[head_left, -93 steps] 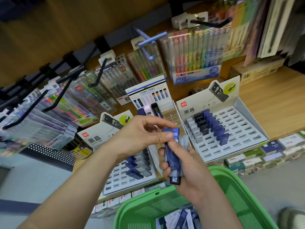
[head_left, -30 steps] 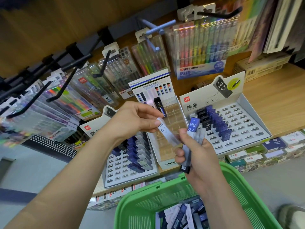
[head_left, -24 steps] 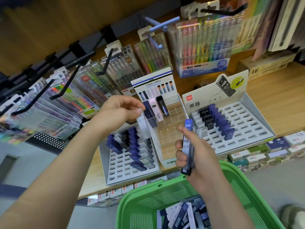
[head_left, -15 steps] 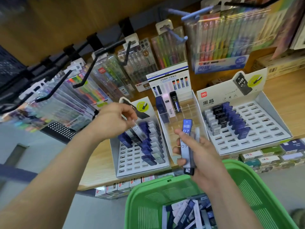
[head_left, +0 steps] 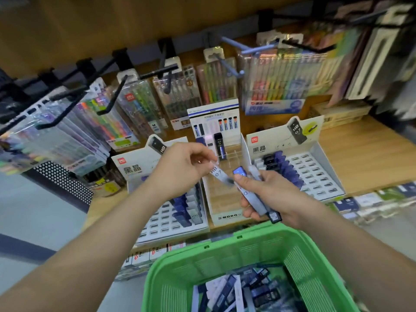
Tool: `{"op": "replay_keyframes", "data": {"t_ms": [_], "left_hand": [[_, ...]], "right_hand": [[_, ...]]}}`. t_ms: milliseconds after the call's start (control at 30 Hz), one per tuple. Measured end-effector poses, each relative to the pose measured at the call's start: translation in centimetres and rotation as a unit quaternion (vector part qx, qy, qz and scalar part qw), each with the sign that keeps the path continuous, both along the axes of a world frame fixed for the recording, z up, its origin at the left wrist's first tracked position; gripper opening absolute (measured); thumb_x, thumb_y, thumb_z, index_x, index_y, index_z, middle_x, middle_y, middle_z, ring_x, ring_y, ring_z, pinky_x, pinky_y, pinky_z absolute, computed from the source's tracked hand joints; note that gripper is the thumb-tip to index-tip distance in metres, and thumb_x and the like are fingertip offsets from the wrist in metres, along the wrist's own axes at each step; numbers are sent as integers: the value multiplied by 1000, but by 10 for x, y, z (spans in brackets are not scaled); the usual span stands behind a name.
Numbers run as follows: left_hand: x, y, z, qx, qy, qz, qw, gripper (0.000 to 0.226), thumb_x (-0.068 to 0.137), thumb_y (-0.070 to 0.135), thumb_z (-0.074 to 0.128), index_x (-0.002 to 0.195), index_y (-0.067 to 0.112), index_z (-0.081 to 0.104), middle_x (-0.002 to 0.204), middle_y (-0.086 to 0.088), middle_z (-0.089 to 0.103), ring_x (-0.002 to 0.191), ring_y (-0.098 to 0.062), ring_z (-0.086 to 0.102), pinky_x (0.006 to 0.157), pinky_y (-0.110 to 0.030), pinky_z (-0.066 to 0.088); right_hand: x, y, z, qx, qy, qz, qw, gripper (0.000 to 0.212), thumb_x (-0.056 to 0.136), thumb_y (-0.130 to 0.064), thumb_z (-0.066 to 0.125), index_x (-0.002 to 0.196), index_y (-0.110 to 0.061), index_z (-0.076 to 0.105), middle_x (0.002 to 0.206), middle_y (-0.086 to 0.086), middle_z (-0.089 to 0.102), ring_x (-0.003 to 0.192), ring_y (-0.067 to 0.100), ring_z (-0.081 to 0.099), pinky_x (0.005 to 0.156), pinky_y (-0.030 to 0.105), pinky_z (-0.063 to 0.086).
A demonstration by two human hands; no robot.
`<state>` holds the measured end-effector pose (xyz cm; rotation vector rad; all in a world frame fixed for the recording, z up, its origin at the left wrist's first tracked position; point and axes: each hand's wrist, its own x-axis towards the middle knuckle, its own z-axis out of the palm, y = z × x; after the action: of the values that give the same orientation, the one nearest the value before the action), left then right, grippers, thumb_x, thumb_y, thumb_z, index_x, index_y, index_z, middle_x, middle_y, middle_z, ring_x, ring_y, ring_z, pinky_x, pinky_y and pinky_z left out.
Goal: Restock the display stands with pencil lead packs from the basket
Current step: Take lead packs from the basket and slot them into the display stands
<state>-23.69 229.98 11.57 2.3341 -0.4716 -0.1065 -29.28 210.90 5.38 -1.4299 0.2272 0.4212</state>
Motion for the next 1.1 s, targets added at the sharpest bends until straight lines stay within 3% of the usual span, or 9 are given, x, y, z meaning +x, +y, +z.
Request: {"op": "replay_keyframes", "data": {"t_ms": [133,233,367,567,700,867,1000,1100], "left_hand": [[-13,-29,-12,9,-30,-13,999,15,83,12,72,86,27,72,74,12,66,69,0,61,66,-9,48],[-20,-44,-31,27,-31,-21,999,14,83,13,73,88,26,72,73,17,64,73,2,59,67,-7,47],[-25,-58,-58,44,-38,-12,998,15,83,14,72,91,27,74,77,20,63,76,3,59,75,-15,50],[-18,-85,-82,37,-54,21,998,16,85,13,70,94,26,69,78,19,60,76,2,58,76,-17,51],[-18,-96,-90,62,-87,2,994,14,86,13,69,96,22,69,80,15,61,75,0,56,76,-18,49],[-19,-104,-88,95,-140,-29,985,19,88,16,68,106,18,73,95,5,72,82,-6,59,84,-21,48],[-19,-108,-87,107,-109,-40,988,23,90,16,66,111,17,72,106,2,72,96,-13,64,92,-25,48],[-20,-110,-91,90,-76,-18,993,26,88,13,67,114,20,68,97,7,70,86,-7,63,88,-26,52]], "right_hand": [[-4,-50,-5,-91,33,38,995,36,91,-42,65,98,-8,54,59,12,63,47,23,60,41,25,44],[-17,-85,-17,-134,84,40,987,35,92,-34,67,107,-8,48,58,13,57,42,22,47,40,26,38],[-24,-108,-31,-142,136,21,980,18,90,-14,63,94,-3,49,52,10,49,38,19,41,40,23,33],[-28,-110,-43,-72,119,-33,990,17,93,-7,63,99,-3,48,59,12,60,45,20,57,42,26,46],[-31,-101,-53,-64,116,-3,991,25,93,-21,66,107,-9,49,83,13,65,55,23,66,45,27,52],[-36,-96,-58,-94,65,13,993,18,96,-25,63,102,-10,54,69,3,64,48,19,59,38,22,39],[-33,-101,-49,-113,62,-13,992,9,97,-14,56,97,-7,51,62,3,63,38,16,50,36,19,33],[-32,-103,-43,-124,62,-9,990,8,96,-10,53,92,-3,50,46,-2,59,32,13,46,34,16,30]]}}
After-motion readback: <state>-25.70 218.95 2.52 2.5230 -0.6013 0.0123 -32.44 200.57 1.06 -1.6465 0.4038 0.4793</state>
